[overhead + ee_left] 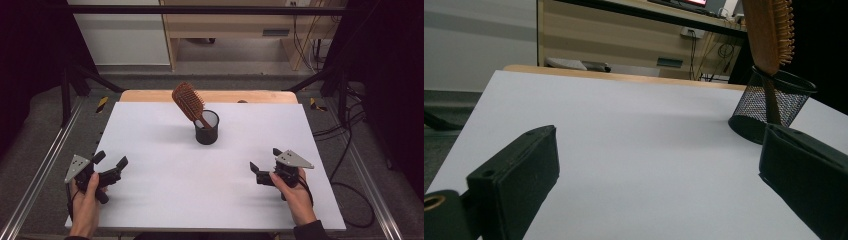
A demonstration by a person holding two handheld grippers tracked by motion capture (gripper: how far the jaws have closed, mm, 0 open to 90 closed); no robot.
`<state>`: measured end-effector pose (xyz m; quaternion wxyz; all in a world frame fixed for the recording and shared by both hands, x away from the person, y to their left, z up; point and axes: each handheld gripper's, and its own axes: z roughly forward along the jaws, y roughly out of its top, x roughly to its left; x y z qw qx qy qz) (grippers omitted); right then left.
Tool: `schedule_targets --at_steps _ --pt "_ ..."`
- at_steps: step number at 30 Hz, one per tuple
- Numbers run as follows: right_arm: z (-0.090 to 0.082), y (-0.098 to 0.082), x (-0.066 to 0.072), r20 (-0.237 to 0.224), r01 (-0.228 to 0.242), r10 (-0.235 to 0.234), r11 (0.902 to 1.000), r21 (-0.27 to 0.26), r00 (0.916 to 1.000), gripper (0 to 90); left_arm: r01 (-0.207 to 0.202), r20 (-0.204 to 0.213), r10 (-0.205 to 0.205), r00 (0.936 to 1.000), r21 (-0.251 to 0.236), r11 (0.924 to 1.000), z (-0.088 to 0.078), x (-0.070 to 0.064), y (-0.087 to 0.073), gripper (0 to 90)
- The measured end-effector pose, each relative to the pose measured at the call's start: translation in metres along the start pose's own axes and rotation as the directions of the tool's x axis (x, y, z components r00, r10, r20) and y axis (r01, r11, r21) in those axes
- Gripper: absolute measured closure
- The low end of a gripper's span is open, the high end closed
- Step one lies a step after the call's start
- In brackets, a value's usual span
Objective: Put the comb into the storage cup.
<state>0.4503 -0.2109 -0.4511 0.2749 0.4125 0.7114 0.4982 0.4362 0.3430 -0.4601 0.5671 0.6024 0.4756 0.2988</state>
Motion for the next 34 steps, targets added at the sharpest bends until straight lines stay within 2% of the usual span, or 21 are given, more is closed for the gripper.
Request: schedule_targets --at_steps 3,6,12,22,28,34 --pt "-0.001 0.000 0.001 0.000 0.006 -0.006 1.0000 0.001 1.0000 3.0 -0.046 0.011 0.046 0.9989 -0.007 0.9989 -0.004 -0.005 0.001 3.0" --pt "-0.002 0.000 0.002 -0.005 0.015 -0.015 0.9999 -0.003 0.9999 2.9 -0.094 0.031 0.094 0.9951 -0.001 0.9956 -0.006 -0.011 0.000 3.0" --pt "-0.007 0.000 0.007 -0.013 0.027 -0.027 0.9996 -0.012 0.9995 3.0 -0.104 0.077 0.105 0.9914 -0.027 0.9942 -0.009 -0.025 -0.002 2.6" --pt "-0.009 0.000 0.019 -0.037 0.065 -0.065 0.9978 -0.011 0.9972 2.3 -0.175 0.103 0.179 0.9784 -0.049 0.9834 -0.017 -0.038 0.000 2.2" --pt "-0.020 -0.002 0.028 -0.059 0.074 -0.075 0.9970 -0.022 0.9954 3.7 -0.170 0.110 0.175 0.9784 -0.054 0.9839 -0.017 -0.036 0.000 2.2" --pt "-0.020 -0.004 0.038 -0.096 0.120 -0.121 0.9926 -0.022 0.9880 4.4 -0.139 0.098 0.144 0.9847 -0.052 0.9889 -0.016 -0.030 -0.001 2.2"
